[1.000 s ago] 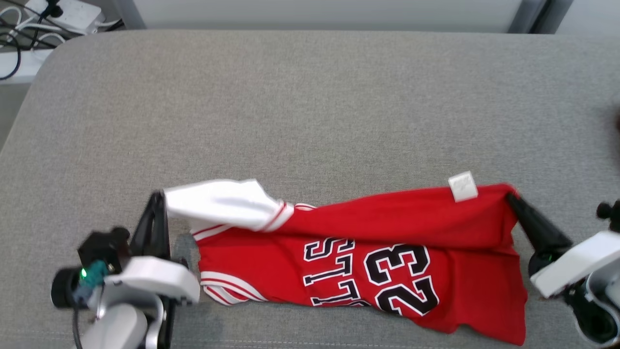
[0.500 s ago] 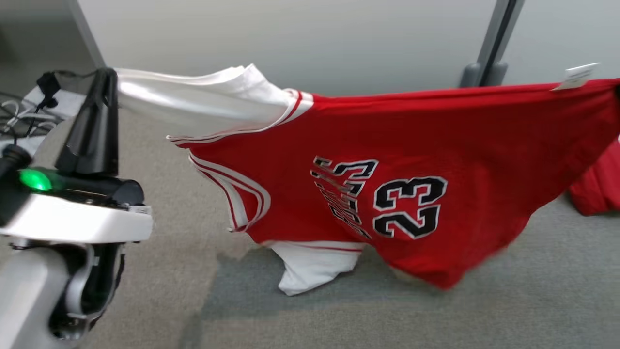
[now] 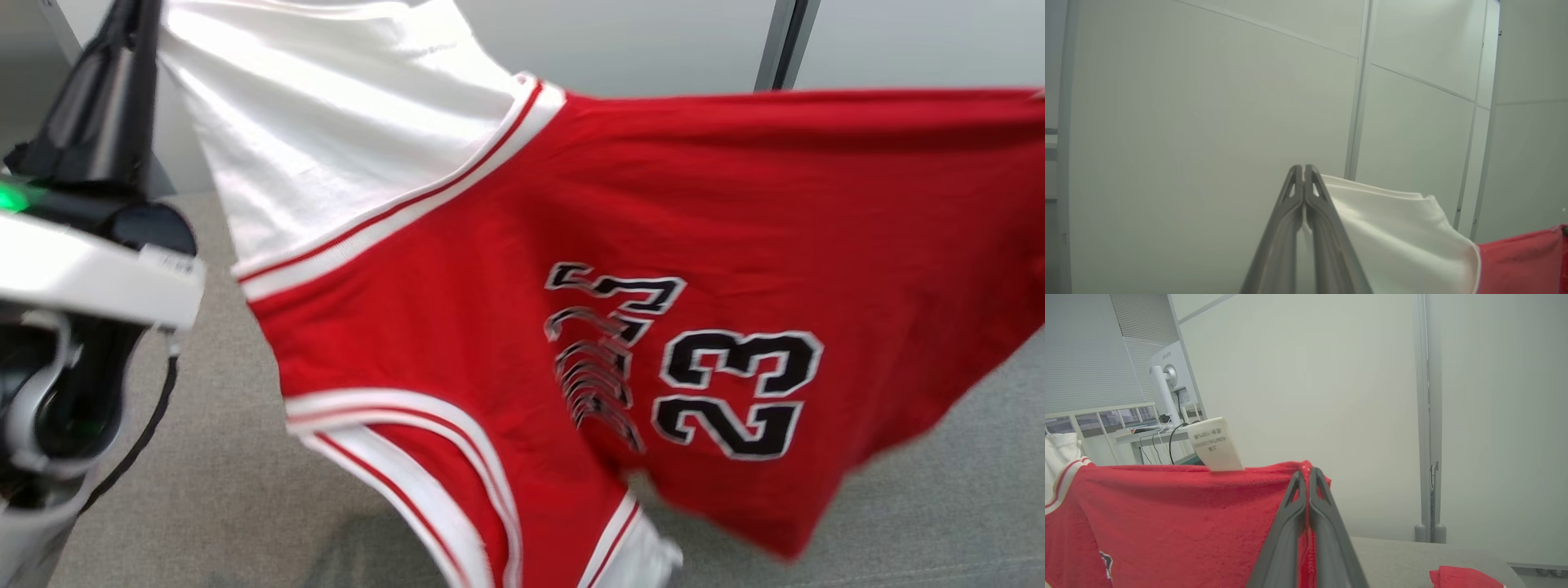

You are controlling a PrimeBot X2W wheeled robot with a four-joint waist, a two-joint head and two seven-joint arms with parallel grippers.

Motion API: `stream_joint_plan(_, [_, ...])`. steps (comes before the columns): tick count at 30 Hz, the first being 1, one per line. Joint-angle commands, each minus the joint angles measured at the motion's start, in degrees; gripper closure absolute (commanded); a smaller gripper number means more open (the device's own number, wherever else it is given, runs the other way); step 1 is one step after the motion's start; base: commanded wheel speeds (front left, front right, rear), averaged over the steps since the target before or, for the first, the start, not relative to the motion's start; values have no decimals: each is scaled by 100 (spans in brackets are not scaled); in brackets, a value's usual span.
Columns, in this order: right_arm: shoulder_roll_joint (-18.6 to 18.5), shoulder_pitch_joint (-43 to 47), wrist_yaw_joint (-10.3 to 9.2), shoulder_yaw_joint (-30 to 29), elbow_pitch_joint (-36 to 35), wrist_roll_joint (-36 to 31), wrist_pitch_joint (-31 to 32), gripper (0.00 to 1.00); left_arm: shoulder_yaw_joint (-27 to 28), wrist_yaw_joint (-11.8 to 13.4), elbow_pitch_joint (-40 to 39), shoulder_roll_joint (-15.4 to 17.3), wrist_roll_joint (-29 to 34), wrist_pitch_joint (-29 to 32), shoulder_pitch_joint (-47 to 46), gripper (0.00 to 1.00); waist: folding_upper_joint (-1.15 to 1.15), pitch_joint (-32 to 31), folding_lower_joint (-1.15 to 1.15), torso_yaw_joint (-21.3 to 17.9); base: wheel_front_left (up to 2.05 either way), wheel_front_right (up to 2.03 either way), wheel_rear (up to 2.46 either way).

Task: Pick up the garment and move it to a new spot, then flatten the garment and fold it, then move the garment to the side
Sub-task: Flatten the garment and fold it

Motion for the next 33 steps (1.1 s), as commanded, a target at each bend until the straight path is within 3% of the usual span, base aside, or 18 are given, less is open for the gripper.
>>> stream_joint_plan(1, [-41, -268, 17, 203, 87, -130, 187, 100, 159, -105, 324, 105, -21, 19, -431, 100, 0, 157, 0, 46, 0, 0, 0])
stream_joint_plan(4, [806, -1498, 17, 947, 1026, -693, 787, 100, -204, -467, 1709, -183, 142, -120, -1037, 100, 0, 352, 0, 64, 0, 0, 0])
stream_joint_plan(7, [2079, -3158, 17, 1739, 2635, -1613, 1103, 100, -502, -930, 3427, -653, 441, -629, -1903, 100, 0, 333, 0, 33, 0, 0, 0])
stream_joint_plan(9, [2853, -4200, 17, 1908, 3965, -2177, 745, 100, -704, -1247, 4648, -919, 746, -1071, -2565, 100, 0, 234, 0, 29, 0, 0, 0])
stream_joint_plan(13, [3676, -5944, 17, 1700, 6016, -3148, -699, 100, -937, -1534, 6212, -1390, 1494, -2103, -4066, 100, 0, 310, 0, 173, 0, 0, 0])
stream_joint_plan(16, [3830, -6659, 17, 1948, 6731, -3786, -1067, 100, -1009, -1941, 6702, -1698, 1769, -2244, -4712, 100, 0, 555, 0, 284, 0, 0, 0])
stream_joint_plan(19, [3816, -6737, 17, 2177, 6929, -3983, -1124, 100, -970, -2135, 6664, -1831, 2010, -2255, -4816, 100, 0, 797, 0, 355, 0, 0, 0])
stream_joint_plan(25, [3533, -5819, 17, 2729, 6848, -4134, -1163, 100, -883, -2463, 6486, -2154, 2646, -2259, -3657, 100, 0, 1490, 0, 414, 0, 0, 0])
stream_joint_plan(28, [3344, -5222, 17, 2423, 6417, -4285, -1164, 100, -780, -2447, 6583, -2301, 2868, -2259, -2990, 100, 0, 1768, 0, 391, 0, 0, 0])
stream_joint_plan(33, [3252, -3833, 17, 1341, 5255, -4747, -1165, 100, -387, -2408, 6684, -2353, 3118, -2260, -2047, 100, 0, 1849, 0, 267, 0, 0, 0])
